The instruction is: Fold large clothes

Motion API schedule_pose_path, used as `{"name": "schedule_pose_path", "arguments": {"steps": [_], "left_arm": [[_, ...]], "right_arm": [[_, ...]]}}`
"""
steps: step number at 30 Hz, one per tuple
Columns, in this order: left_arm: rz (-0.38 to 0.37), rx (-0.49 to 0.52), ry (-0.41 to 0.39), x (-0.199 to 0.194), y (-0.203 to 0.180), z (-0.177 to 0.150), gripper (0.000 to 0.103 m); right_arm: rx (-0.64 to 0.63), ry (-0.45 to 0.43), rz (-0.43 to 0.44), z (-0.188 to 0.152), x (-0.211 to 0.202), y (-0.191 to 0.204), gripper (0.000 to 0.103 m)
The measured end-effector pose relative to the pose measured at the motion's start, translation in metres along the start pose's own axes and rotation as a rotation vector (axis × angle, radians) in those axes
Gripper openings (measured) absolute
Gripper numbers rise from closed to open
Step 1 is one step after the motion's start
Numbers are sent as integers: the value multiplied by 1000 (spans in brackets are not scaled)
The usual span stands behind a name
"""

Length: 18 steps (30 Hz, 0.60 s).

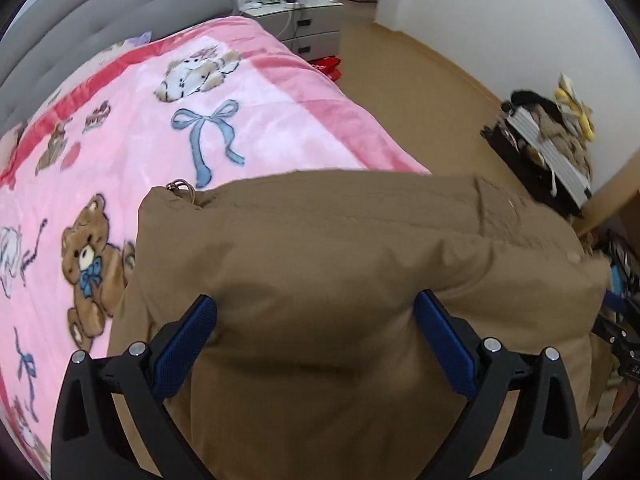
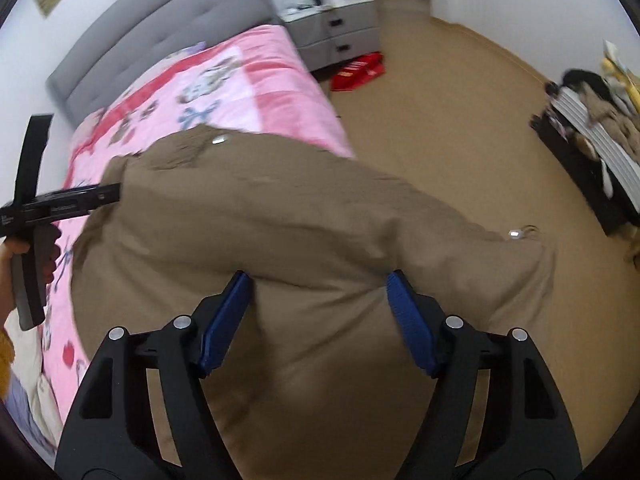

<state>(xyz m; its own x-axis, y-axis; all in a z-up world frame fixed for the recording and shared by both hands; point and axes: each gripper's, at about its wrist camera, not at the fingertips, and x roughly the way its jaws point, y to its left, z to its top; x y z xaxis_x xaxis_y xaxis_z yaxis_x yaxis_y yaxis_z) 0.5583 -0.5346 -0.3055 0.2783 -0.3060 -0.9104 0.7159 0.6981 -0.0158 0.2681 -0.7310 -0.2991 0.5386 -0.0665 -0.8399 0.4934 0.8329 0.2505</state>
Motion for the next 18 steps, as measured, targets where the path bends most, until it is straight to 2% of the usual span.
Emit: {"name": "schedule_pose_path", "arguments": {"steps": [2, 6, 8, 9, 11, 14, 15, 16, 17, 18], "left_arm": [[19, -35, 10, 9, 14, 7, 99], [16, -104, 33, 18, 48, 13, 99], [2, -116, 7, 11, 63, 10, 99], [-1, -104, -40, 0, 70, 6, 99], [-32, -82, -127, -19, 76, -5, 99], [-174, -55, -286, -53, 80, -40, 98], [-181, -50, -294, -55, 79, -46, 98], [-203, -33, -301, -57, 77, -58, 98], [-198, -13, -279, -52, 75, -63, 98], [-167, 1, -212, -38, 75, -69, 98]], "right_arm": [[-3, 9, -27, 2, 3, -10, 68], [3, 24, -140, -1, 6, -44, 71], [63, 8, -187, -4, -3, -66, 71], [82, -16, -191, -6, -12, -74, 71], [92, -77, -151, -12, -29, -82, 71], [15, -168, 7, -32, -52, -67, 72], [-43, -176, 67, -41, -55, -55, 72], [-88, -168, 82, -47, -55, -45, 73], [-140, -139, 48, -55, -48, -32, 73], [-164, -100, 13, -59, -39, -27, 73]]}}
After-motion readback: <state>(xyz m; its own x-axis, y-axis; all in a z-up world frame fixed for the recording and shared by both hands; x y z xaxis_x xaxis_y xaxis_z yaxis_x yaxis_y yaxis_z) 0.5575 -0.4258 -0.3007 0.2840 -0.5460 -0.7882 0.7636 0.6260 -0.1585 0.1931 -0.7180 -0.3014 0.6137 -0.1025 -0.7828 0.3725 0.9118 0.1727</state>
